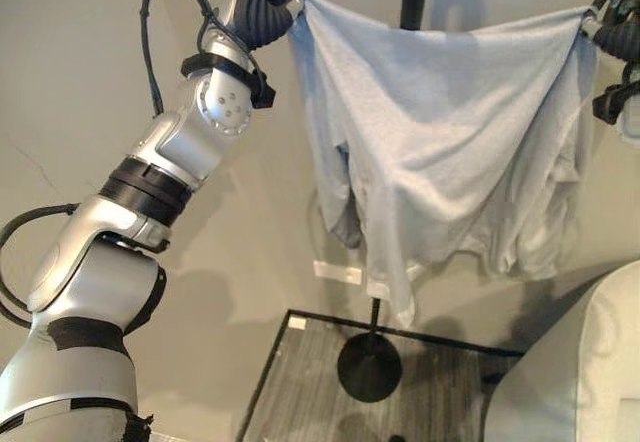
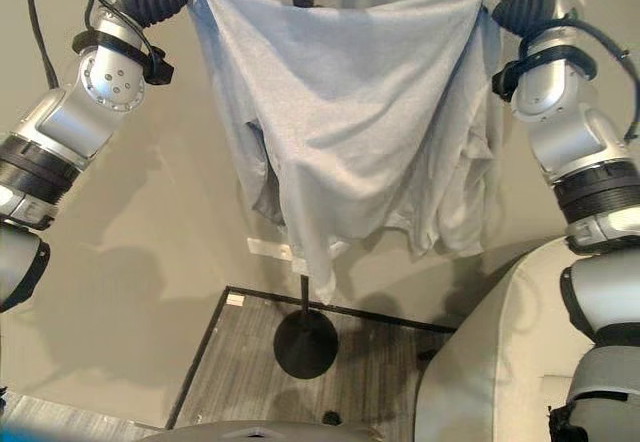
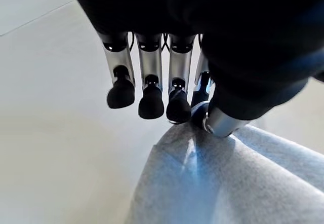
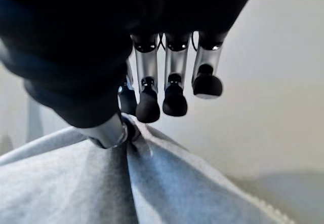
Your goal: Hang the clothes on the sofa on the clothes rack.
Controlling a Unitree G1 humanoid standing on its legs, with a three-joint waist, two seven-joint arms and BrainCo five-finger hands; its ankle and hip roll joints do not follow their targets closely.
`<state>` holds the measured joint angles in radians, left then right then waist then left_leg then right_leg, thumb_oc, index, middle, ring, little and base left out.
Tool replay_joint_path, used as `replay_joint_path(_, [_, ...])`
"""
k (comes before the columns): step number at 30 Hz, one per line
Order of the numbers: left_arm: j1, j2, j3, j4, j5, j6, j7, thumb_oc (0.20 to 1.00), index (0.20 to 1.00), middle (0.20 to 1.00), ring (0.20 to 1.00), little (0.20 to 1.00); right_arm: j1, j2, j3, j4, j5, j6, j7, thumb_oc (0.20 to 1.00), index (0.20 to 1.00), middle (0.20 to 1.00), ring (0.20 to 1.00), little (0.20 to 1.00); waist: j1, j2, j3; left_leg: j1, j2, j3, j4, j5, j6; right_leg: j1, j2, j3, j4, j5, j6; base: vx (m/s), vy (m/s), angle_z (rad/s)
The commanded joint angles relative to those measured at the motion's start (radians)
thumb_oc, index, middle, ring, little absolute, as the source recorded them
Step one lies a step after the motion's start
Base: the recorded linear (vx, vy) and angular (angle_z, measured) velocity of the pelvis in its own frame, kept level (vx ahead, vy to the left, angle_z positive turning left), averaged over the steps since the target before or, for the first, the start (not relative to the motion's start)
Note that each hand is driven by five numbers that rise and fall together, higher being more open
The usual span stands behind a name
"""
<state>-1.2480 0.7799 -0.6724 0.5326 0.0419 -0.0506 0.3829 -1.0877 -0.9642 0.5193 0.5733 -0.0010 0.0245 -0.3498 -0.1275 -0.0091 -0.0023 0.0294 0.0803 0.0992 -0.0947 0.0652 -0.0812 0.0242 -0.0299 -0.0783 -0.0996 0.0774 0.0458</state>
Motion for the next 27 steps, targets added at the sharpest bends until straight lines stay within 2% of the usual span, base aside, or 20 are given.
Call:
replay_joint_path(1, [-0.058, 0.017, 0.015, 0.093, 0.005, 0.005, 0.012, 0.2, 0.2, 0.2, 0.2, 0.2, -0.06, -0.032, 0.015, 0.061, -0.041, -0.001, -0.001, 0.2, 0.2, 0.2, 0.2, 0.2, 0.057, -0.03, -0.042, 0.061, 0.031, 0.02, 0.007, -0.091, -0.029, -0.018, -0.115, -0.01, 0.012, -0.009, 0.156, 0.0, 0.0, 0.0])
replay_joint_path(6, [-0.022, 0.013, 0.024, 0.115, 0.033, 0.007, 0.013, 0.2, 0.2, 0.2, 0.2, 0.2, -0.014, 0.019, 0.027, 0.092, -0.07, -0.002, 0.025, 0.2, 0.2, 0.2, 0.2, 0.2, 0.059, -0.022, -0.029, 0.067, 0.029, 0.026, 0.007, -0.096, -0.025, -0.021, -0.122, -0.011, 0.012, -0.005, 0.16, 0.0, 0.006, 0.0])
replay_joint_path(17, [0.197, 0.02, 0.177, 0.045, 0.077, 0.034, 0.002, 0.2, 0.2, 0.2, 0.2, 0.2, 0.267, 0.079, -0.204, -0.123, -0.093, -0.021, 0.012, 0.2, 0.2, 0.2, 0.2, 0.2, 0.053, -0.027, -0.03, 0.099, 0.038, 0.04, 0.007, -0.119, -0.023, -0.001, -0.125, -0.02, 0.012, -0.018, 0.159, 0.02, 0.006, 0.0])
replay_joint_path(23, [0.318, -0.021, 0.248, 0.023, 0.09, 0.043, -0.01, 0.2, 0.2, 0.2, 0.2, 0.2, 0.416, 0.156, -0.297, -0.199, -0.104, -0.033, 0.01, 0.2, 0.2, 0.2, 0.2, 0.2, 0.048, -0.032, -0.022, 0.111, 0.043, 0.046, 0.007, -0.128, -0.021, 0.004, -0.125, -0.022, 0.012, -0.022, 0.157, 0.02, 0.006, -0.05])
replay_joint_path(27, [0.401, -0.075, 0.281, 0.005, 0.093, 0.045, -0.021, 0.2, 0.2, 0.2, 0.2, 0.2, 0.484, 0.214, -0.306, -0.215, -0.116, -0.037, 0.023, 0.2, 0.2, 0.2, 0.2, 0.2, 0.048, -0.037, -0.016, 0.114, 0.044, 0.05, 0.007, -0.131, -0.019, 0.004, -0.126, -0.021, 0.012, -0.022, 0.155, 0.0, 0.002, -0.04])
